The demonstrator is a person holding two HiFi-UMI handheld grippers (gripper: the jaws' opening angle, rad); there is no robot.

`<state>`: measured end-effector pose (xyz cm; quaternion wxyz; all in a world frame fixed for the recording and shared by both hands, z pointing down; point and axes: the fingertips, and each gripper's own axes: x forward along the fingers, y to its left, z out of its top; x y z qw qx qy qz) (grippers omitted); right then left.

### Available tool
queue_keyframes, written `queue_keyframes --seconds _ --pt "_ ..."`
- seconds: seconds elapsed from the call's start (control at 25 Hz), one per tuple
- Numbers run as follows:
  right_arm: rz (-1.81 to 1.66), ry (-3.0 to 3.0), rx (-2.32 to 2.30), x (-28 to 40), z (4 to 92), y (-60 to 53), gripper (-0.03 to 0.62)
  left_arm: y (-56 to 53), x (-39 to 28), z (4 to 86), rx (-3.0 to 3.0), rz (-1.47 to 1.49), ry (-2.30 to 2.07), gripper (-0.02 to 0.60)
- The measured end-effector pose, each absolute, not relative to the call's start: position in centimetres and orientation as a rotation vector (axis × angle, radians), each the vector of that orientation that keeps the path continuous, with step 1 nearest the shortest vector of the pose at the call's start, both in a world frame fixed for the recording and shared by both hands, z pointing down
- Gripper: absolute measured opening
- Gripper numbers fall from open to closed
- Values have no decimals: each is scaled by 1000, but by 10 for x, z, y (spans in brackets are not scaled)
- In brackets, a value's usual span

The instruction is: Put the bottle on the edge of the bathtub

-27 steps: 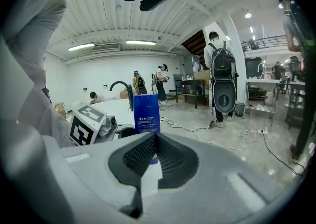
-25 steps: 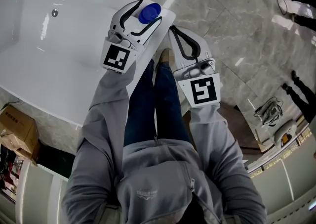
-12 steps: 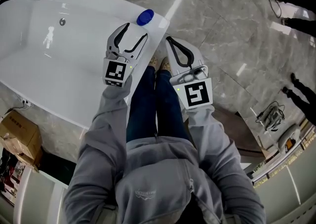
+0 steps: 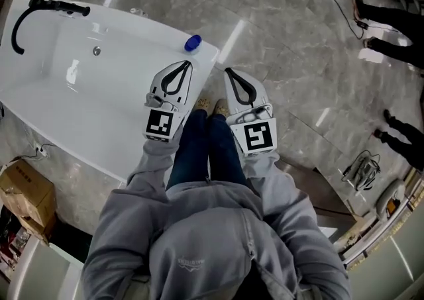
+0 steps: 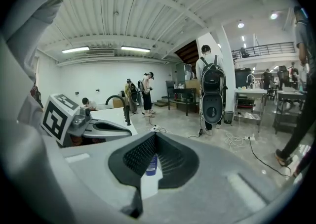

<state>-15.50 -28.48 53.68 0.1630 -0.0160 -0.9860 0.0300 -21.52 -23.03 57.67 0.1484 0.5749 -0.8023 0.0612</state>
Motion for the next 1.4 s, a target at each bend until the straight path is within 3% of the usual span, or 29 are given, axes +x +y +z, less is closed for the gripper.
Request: queue_keyframes --seconds 0.6,1.4 --pt "-46 -2933 68 -124 396 -304 3 -238 -164 400 1776 24 -2380 9" --pt "-62 -2978 184 -66 316 -300 3 -261 -104 307 2002 5 -2291 9"
